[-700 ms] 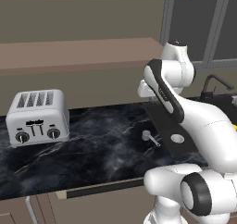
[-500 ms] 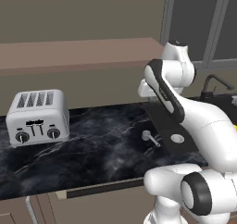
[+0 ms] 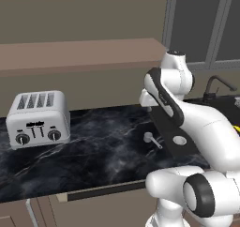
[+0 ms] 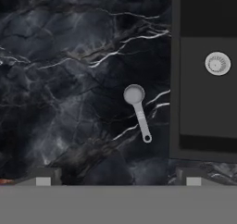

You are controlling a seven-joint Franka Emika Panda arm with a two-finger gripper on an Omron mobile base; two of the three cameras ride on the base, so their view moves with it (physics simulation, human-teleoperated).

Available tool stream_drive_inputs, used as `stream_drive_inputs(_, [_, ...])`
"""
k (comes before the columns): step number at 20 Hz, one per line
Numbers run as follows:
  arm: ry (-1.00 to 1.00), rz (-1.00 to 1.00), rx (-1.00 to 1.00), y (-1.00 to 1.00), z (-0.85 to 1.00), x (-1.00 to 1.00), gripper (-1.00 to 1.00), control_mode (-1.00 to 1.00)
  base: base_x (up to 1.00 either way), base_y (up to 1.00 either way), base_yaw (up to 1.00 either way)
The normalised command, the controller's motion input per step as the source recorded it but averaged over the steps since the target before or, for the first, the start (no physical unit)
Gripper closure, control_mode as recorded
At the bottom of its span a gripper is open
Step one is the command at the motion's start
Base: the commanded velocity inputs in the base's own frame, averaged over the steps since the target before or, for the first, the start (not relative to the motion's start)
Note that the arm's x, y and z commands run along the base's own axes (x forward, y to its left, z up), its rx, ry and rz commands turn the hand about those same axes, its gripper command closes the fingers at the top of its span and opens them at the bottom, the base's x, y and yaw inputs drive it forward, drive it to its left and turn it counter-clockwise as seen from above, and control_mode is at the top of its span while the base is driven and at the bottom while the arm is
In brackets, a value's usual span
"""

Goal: Move any existing items from the left basin to the right basin for drying. Then move the measuring cup from the counter to the left basin of the sink for washing.

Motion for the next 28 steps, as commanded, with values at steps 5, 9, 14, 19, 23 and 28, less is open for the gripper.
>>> stream_drive_inputs(5, [0.0,0.0,0.0,-0.28,-0.77,0.0,-1.0,-1.0,0.0,0.0,0.0])
stream_drive_inputs(9, [0.02,0.0,0.0,-0.23,-0.86,0.04,-1.0,-1.0,0.0,0.0,0.0])
stream_drive_inputs(14, [0.03,0.0,-0.01,-0.06,-0.8,0.21,-1.0,-1.0,0.0,0.0,0.0])
stream_drive_inputs(19, [0.01,0.01,-0.01,-0.01,-0.52,0.48,-1.0,-1.0,0.0,0.0,0.0])
stream_drive_inputs(23, [0.0,0.0,0.0,-0.11,-0.18,0.47,-1.0,-1.0,0.0,0.0,0.0])
stream_drive_inputs(28, [0.0,0.0,0.0,-0.07,-0.08,0.5,-1.0,-1.0,0.0,0.0,0.0])
